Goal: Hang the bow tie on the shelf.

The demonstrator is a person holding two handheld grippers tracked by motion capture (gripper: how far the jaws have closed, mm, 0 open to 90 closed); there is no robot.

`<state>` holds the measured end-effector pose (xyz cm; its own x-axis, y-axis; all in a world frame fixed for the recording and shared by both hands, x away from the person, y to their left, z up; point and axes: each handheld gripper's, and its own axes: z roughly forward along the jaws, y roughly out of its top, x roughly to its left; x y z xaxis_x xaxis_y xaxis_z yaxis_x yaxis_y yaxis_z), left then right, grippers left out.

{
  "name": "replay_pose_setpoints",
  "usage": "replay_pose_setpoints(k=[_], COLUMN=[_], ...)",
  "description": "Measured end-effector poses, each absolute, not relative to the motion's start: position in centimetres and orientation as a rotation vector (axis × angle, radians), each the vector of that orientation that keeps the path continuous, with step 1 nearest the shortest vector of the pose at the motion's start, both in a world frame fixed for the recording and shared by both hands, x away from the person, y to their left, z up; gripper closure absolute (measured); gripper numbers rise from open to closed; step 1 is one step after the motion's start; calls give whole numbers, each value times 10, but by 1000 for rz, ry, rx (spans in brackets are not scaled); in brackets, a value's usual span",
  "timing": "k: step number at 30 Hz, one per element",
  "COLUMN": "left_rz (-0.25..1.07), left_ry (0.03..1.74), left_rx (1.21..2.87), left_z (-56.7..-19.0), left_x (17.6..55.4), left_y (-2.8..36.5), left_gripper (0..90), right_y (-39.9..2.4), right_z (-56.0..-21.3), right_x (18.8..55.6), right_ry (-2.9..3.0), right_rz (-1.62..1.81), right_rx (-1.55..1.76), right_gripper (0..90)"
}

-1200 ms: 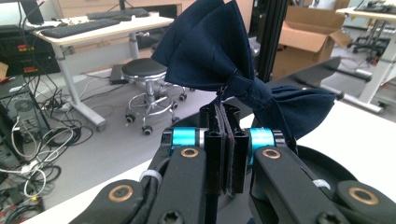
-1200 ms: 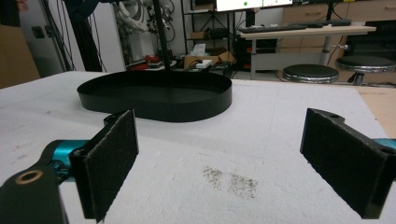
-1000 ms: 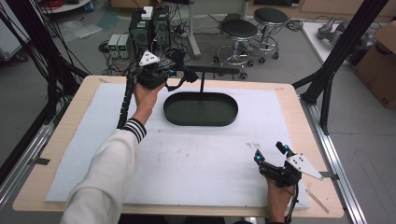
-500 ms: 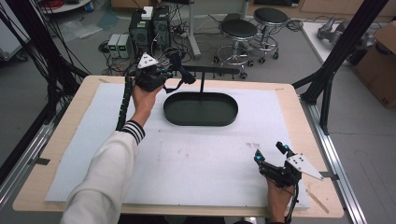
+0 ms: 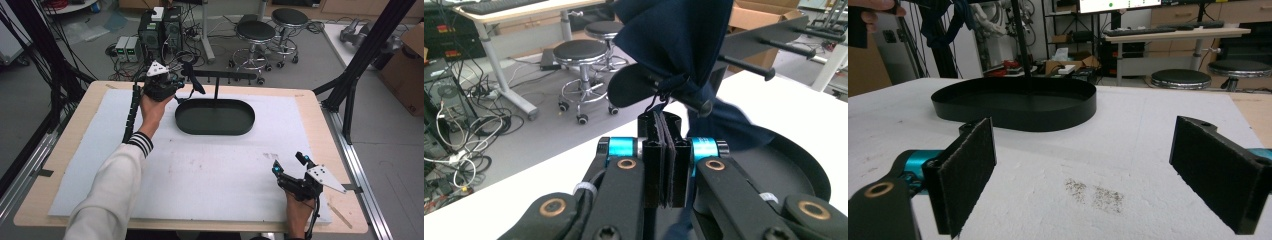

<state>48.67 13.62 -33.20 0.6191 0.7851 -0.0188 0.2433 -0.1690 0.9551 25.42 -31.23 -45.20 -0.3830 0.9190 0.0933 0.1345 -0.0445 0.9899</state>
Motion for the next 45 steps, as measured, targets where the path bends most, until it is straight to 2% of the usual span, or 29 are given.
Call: replay_pose_setpoints(k=[5, 12, 14, 18, 20, 23, 26, 35, 45], left_rz=[561, 550, 533, 514, 549, 519, 497, 501, 614], left_ry=[848, 855, 856, 840, 834, 819, 795, 696, 684], left_rx=[1710, 1661, 1640, 1618, 1615, 1593, 1594, 1531, 1441], left_z=[-337, -341, -342, -345, -346, -349, -352, -383, -427], left_x=[486, 480, 478, 470, 463, 452, 439, 369, 299], left_y=[139, 154, 160, 173, 177, 187, 198, 230, 269], left_gripper=[789, 713, 657, 477, 444, 332, 284, 255, 255], right_y=[-313, -312, -312, -312, -312, -312, -312, -312, -311], right_z=[-452, -452, -452, -453, -452, -452, -452, -452, -453], right_x=[254, 253, 253, 252, 252, 253, 253, 252, 252], right_ry=[1564, 1561, 1560, 1554, 1555, 1559, 1559, 1558, 1554], right_rz=[1498, 1500, 1502, 1505, 1507, 1502, 1497, 1499, 1494], right_rx=[1137, 1126, 1116, 1116, 1119, 1117, 1114, 1111, 1106], right_gripper=[104, 103, 104, 104, 104, 104, 104, 103, 103])
